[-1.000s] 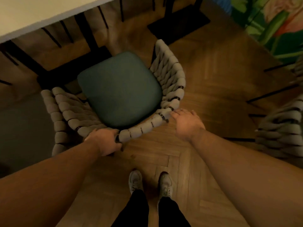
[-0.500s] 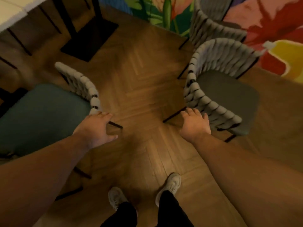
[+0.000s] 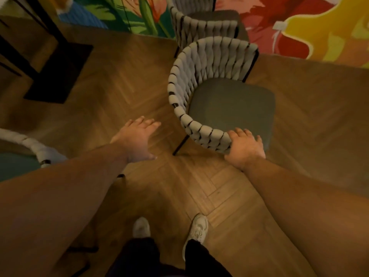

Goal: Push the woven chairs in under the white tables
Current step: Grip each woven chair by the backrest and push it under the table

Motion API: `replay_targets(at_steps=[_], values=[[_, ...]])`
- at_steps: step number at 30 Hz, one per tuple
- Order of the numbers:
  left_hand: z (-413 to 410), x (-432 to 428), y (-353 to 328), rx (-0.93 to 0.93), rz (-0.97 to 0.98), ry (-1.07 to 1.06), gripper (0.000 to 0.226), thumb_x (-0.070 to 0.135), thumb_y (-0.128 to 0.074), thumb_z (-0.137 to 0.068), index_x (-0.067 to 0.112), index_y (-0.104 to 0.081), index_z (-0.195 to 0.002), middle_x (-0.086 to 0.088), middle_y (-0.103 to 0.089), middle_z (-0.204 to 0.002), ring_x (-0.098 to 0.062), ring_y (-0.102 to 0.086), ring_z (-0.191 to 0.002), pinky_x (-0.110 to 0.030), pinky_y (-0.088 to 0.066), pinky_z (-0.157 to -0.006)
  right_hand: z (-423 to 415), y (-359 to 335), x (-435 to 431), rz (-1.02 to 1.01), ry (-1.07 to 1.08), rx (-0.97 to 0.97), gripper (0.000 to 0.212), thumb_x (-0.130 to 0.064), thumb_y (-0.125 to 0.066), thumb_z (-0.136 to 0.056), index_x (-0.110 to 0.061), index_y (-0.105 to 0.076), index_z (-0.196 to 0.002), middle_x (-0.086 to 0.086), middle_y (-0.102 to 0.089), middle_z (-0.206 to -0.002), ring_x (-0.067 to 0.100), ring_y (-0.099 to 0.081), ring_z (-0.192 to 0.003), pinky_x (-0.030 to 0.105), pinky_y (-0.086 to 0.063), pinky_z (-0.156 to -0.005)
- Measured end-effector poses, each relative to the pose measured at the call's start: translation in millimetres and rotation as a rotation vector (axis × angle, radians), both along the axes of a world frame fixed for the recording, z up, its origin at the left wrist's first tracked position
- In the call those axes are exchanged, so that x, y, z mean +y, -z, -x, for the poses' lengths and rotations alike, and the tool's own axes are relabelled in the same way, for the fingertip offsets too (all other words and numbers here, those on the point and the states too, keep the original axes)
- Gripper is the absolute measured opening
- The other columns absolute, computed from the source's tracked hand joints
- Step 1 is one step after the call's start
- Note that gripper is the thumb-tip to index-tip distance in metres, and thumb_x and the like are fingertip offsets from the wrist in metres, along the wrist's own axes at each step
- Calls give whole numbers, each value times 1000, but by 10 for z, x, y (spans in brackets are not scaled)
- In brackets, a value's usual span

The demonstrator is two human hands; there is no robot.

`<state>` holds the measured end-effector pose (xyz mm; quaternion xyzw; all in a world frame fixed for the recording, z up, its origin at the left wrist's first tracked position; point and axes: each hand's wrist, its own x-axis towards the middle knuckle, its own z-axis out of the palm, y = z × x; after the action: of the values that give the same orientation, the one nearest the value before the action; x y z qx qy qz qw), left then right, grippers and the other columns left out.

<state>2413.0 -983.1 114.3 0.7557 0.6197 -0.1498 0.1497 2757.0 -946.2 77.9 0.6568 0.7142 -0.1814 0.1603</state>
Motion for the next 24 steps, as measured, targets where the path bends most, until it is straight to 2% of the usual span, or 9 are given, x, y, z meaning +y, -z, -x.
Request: replay_targets(at_steps=[12, 14, 17, 20, 24], values=[[-79, 1395, 558, 107, 73, 261, 120, 66, -78, -84, 26, -6, -171, 0, -8, -179, -29, -3, -164, -51, -10, -132, 278, 569, 444, 50, 108, 58, 90, -41, -72, -93, -26, -24, -168, 1, -24, -175, 28, -18, -162, 59, -21, -129], [-33, 1558, 631, 160, 90, 310, 109, 52, -76, -91, 26, -6, -171, -1, -5, -179, -29, -1, -164, -52, -9, -132, 387, 628, 575, 72, 130, 56, 90, -41, -71, -95, -25, -22, -168, 0, -23, -176, 27, -16, -162, 58, -20, -130], [-11, 1771, 782, 231, 56, 398, 86, 19, -60, -99, 28, -12, -170, -4, -3, -179, -32, 0, -164, -54, -9, -132, 582, 757, 698, 116, 142, 101, 90, -36, -70, -96, -25, -19, -169, 0, -23, -176, 27, -16, -163, 57, -19, -130], [-90, 1998, 912, 236, 15, 453, 77, 12, -53, -101, 25, -18, -169, -6, -7, -178, -33, -3, -164, -55, -11, -132, 809, 897, 713, 188, 125, 93, 94, -29, -68, -95, -24, -10, -169, 6, -22, -173, 35, -13, -161, 62, -15, -129], [-283, 2286, 1092, 221, -48, 500, 66, 13, -45, -104, 28, -28, -166, -6, -13, -178, -34, -6, -163, -56, -14, -131, 868, 1003, 791, 159, 139, 67, 80, -11, -50, -100, -25, -12, -169, 11, -33, -164, 37, -23, -156, 69, -10, -128]])
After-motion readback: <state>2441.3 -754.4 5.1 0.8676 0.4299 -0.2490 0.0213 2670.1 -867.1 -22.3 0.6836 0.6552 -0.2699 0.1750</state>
